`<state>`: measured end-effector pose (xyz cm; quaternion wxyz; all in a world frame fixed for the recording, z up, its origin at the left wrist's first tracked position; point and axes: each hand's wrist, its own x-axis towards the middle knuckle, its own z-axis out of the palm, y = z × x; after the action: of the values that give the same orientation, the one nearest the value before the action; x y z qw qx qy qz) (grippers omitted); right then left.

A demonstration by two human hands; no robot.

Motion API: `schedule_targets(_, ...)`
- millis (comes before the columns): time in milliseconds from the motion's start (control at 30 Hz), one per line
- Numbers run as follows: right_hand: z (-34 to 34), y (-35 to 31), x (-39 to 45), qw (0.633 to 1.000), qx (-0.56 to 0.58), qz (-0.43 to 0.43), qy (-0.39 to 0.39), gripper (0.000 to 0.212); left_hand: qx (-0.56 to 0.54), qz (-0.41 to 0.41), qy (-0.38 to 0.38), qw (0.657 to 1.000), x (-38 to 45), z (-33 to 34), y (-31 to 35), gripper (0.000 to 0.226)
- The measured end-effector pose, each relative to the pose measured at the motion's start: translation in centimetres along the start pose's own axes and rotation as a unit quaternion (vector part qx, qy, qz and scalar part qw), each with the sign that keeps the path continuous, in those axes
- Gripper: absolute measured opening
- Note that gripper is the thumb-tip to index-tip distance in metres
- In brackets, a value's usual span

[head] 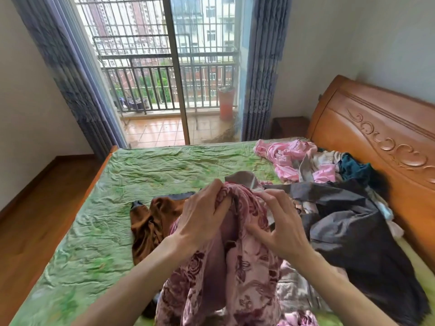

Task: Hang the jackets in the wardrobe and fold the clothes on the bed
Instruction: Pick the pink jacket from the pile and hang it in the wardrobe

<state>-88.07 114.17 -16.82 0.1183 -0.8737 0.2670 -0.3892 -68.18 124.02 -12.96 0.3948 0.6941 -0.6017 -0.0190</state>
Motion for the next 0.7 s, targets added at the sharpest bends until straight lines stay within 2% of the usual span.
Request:
schedule_targets(67, 0.6, -1.9, -0.4, 0.999, 0.018, 0.028, 0.018, 0.066, 0.019, 0.009, 0.007, 1.0, 0.4, -0.8, 0.3, 0.023)
schedule_targets(167, 1.2, -5.3, 0.0, 0.996, -0.029, 0.079, 0.002, 0.057, 0.061, 0.024, 0.015, 0.998, 0.7, -1.9, 0.6, 0.022)
schedule_targets(267, 2.0, -6.9, 0.7, 0.981, -0.022, 0.18, -0.064, 0.064, 0.113, 0.044, 0.021, 0.992, 0.8, -2.7, 0.5, 0.019)
schedule_targets(300, 2.2, -6.7, 0.9, 0.978, -0.029, 0.185, -0.087, 0.064, 0.145, 0.069, 0.029, 0.987, 0.9, -3.1, 0.3, 0.021)
schedule_targets(433, 1.0, -3.6, 1.7, 0.986, -0.063, 0.125, -0.092, 0.036, 0.302, 0.202, -0.008, 0.932, 1.5, -6.6, -1.3, 0.036)
schedule_targets(500, -0.6, -2.4, 3.0, 0.988, -0.083, 0.093, -0.093, 0.028, 0.341, 0.236, -0.036, 0.909, 1.5, -8.2, -2.2, 0.039)
schedule_targets(600, -2.8, -3.3, 6.1, 0.994, -0.051, 0.062, -0.073, 0.031, 0.341, 0.214, -0.031, 0.915, 1.2, -8.6, -3.0, 0.051)
schedule_targets(700, -4.1, -5.6, 9.0, 0.999, -0.03, 0.025, -0.033, 0.023, 0.32, 0.123, 0.008, 0.939, 1.0, -8.3, -3.7, 0.055)
